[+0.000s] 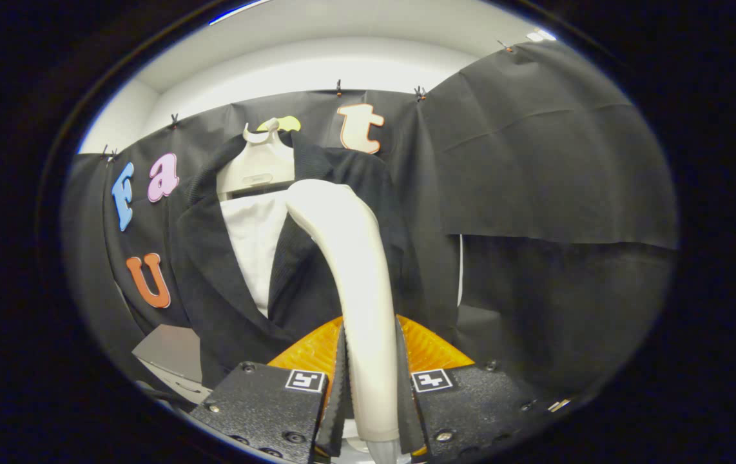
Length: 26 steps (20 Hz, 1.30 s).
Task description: Iron the clothes twice with a garment steamer, once on the left side and once on the right side.
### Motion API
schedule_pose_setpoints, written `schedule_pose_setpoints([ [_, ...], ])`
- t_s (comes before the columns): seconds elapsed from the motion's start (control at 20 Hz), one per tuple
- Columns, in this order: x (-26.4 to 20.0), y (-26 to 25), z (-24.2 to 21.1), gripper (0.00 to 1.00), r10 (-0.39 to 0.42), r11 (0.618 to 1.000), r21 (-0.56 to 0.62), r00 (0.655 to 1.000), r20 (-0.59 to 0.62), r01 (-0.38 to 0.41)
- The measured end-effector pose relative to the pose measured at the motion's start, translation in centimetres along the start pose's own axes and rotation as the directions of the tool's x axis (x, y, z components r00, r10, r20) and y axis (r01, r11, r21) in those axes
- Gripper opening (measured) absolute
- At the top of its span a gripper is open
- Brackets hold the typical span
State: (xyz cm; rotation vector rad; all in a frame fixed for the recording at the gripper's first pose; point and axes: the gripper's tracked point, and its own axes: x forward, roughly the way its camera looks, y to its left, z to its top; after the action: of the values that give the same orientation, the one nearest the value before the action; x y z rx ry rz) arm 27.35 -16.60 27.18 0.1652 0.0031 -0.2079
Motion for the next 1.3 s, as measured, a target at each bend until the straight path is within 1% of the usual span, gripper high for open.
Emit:
schedule_pose_setpoints([
  [0.3, 2.4, 1.2, -2.3, 0.36, -0.027, 0.999, -0.042, 0.998, -0.052, 0.025],
  [0.5, 2.9, 1.6, -3.5, 0.36, -0.048, 0.997, -0.066, 0.997, -0.064, 0.044],
  [0.75, 3.1, 1.5, -4.7, 0.36, -0.056, 0.995, -0.088, 0.995, -0.084, 0.048],
  [1.3, 3.3, 1.3, -11.3, 0.36, -0.076, 0.991, -0.124, 0.984, -0.160, 0.057],
])
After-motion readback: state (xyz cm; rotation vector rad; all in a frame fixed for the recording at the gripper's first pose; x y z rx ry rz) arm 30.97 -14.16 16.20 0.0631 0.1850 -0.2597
